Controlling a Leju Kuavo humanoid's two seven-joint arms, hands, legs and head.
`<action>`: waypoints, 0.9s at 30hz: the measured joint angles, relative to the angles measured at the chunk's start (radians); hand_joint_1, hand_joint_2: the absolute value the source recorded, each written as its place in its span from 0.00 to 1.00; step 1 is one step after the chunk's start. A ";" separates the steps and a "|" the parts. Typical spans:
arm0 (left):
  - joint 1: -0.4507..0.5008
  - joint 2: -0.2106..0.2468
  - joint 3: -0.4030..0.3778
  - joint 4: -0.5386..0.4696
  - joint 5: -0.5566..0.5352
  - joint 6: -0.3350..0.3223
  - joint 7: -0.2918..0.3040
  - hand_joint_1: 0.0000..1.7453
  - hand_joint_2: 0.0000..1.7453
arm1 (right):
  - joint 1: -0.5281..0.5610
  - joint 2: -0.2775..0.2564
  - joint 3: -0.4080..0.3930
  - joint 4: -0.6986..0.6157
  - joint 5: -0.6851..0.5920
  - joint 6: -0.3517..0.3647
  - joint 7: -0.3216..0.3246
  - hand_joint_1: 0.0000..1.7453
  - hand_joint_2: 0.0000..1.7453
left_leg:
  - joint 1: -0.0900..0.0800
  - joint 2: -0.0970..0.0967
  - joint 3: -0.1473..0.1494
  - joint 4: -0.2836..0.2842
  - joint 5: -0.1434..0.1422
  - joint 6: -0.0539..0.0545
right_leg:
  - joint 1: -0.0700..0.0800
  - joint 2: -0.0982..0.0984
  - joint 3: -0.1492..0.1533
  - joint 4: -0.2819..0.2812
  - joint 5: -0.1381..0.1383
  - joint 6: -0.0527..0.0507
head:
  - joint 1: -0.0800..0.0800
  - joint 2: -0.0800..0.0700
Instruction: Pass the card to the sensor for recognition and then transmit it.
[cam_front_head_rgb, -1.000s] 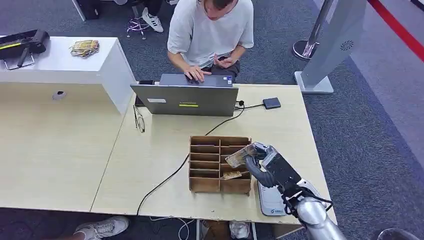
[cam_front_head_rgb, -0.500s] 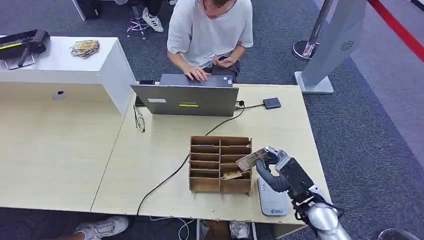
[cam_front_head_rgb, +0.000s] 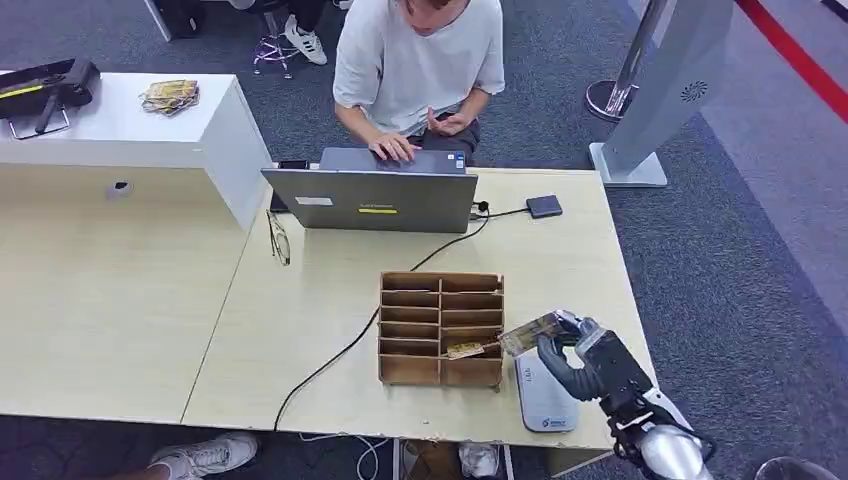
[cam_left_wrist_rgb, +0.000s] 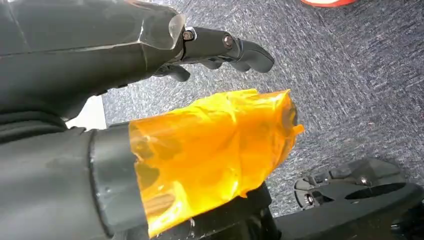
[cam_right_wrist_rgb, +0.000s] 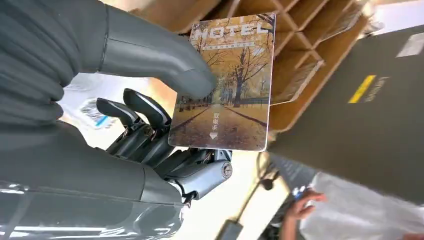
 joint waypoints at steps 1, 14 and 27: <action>0.000 0.000 0.000 0.000 0.001 0.000 0.000 0.00 0.00 | 0.008 -0.004 -0.006 -0.002 0.002 0.003 0.001 1.00 1.00 | 0.000 0.000 0.000 0.000 0.000 0.000 | 0.000 0.000 0.000 0.000 0.000 0.000 | 0.000 0.000; 0.000 0.002 0.006 0.000 0.000 0.001 -0.013 0.00 0.00 | 0.072 -0.048 -0.064 -0.002 0.021 0.034 0.016 1.00 1.00 | 0.000 0.000 0.000 0.000 0.000 0.000 | 0.000 0.000 0.000 0.000 0.000 0.000 | 0.000 0.000; 0.001 0.009 0.006 0.000 -0.008 0.001 -0.017 0.00 0.00 | 0.115 -0.157 -0.057 -0.035 0.068 0.083 0.071 1.00 1.00 | 0.000 0.000 0.000 0.000 0.000 0.000 | 0.000 0.000 0.000 0.000 0.000 0.000 | 0.000 0.000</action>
